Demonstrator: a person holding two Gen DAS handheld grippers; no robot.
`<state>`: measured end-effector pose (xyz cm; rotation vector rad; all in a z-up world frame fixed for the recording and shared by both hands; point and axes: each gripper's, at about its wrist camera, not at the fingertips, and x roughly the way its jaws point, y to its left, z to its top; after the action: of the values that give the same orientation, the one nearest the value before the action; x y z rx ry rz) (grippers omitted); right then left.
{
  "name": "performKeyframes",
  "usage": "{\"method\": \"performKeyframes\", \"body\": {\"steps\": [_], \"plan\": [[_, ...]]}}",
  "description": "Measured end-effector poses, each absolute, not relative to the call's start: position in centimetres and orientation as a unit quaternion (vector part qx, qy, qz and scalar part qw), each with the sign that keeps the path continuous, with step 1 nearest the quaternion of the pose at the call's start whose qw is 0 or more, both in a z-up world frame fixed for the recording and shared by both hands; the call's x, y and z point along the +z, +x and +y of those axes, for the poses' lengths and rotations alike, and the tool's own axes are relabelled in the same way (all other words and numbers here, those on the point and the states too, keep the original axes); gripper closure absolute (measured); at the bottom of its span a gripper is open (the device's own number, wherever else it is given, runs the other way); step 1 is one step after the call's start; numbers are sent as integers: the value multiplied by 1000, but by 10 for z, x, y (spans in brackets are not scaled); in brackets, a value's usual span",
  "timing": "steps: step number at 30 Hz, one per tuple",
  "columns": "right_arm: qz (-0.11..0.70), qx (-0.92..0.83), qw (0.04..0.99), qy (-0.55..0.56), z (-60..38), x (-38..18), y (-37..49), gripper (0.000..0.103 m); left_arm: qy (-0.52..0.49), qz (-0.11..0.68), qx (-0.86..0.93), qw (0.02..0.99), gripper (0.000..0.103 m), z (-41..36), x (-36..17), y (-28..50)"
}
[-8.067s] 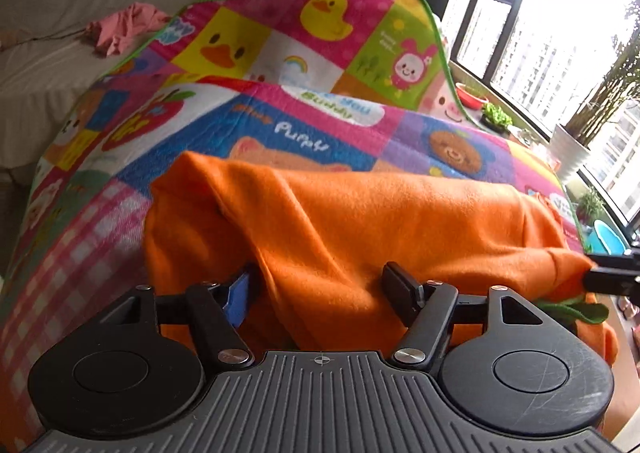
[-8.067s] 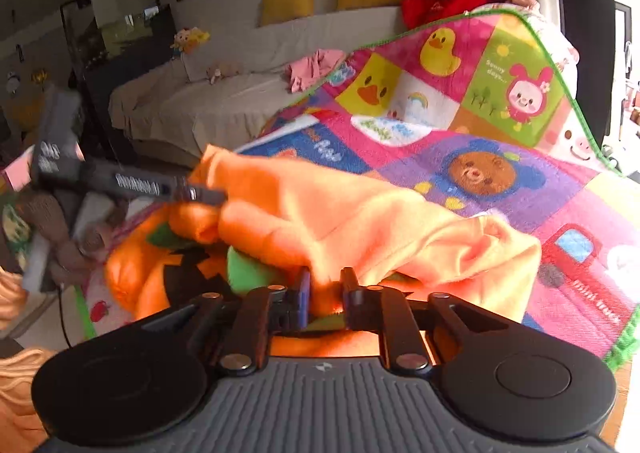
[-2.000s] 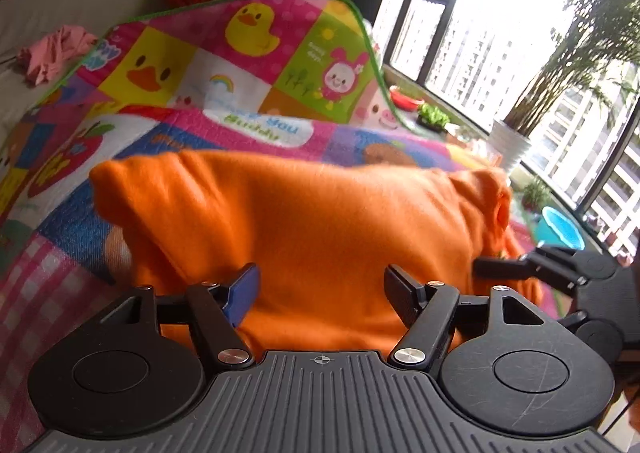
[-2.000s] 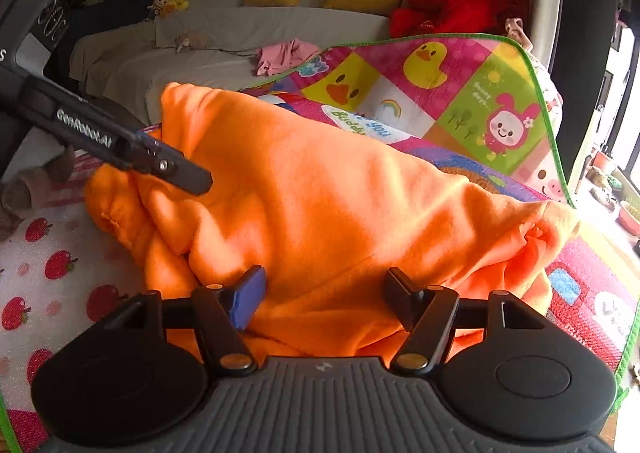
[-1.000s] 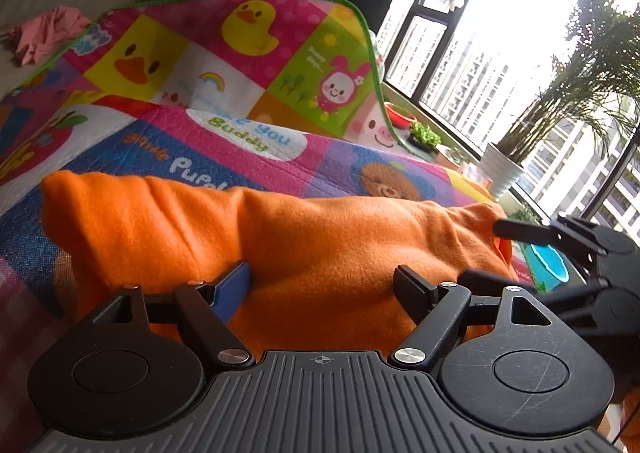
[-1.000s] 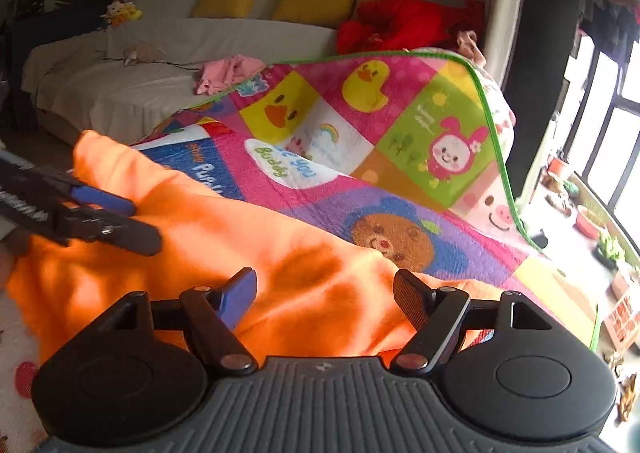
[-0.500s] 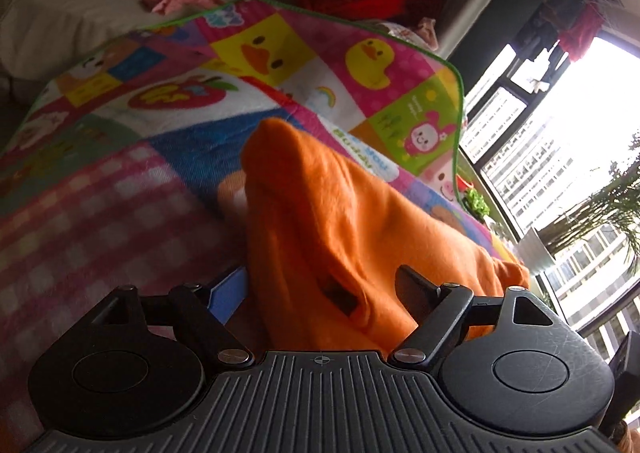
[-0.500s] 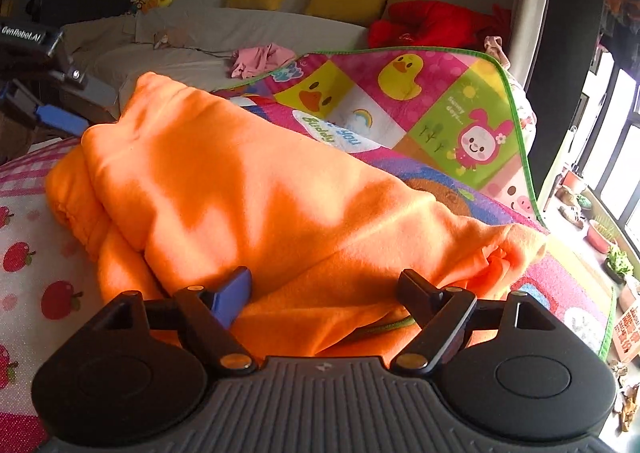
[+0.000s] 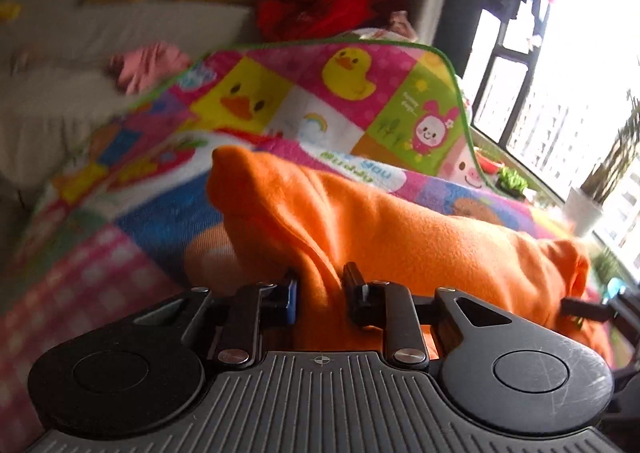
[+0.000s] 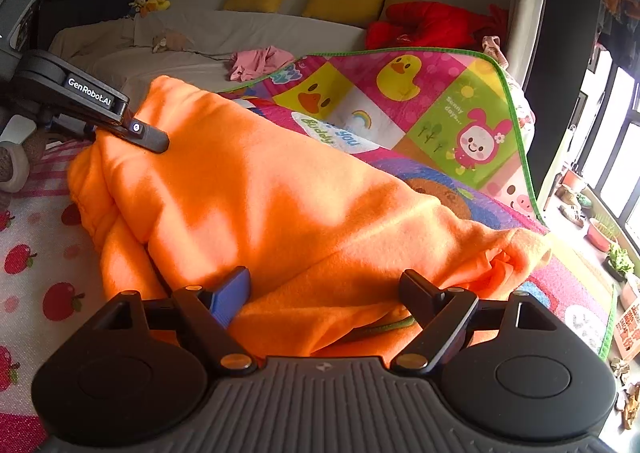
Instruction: Fold clothes
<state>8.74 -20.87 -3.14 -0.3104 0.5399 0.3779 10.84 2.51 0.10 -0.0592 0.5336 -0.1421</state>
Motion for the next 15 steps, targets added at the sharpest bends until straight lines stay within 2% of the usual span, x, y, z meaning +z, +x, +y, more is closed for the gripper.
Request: {"method": "performKeyframes", "body": {"steps": [4,7,15], "plan": [[270,195,935,-122,-219,-30,89,20,113,197,-86,970,83,-24,12,90],[284,207,933,-76,-235,-29,93,19,171,166,-119,964,82,-55,10,76],[291,219,930,-52,-261,-17,91,19,219,155,-200,942,80,-100,-2,60]]}}
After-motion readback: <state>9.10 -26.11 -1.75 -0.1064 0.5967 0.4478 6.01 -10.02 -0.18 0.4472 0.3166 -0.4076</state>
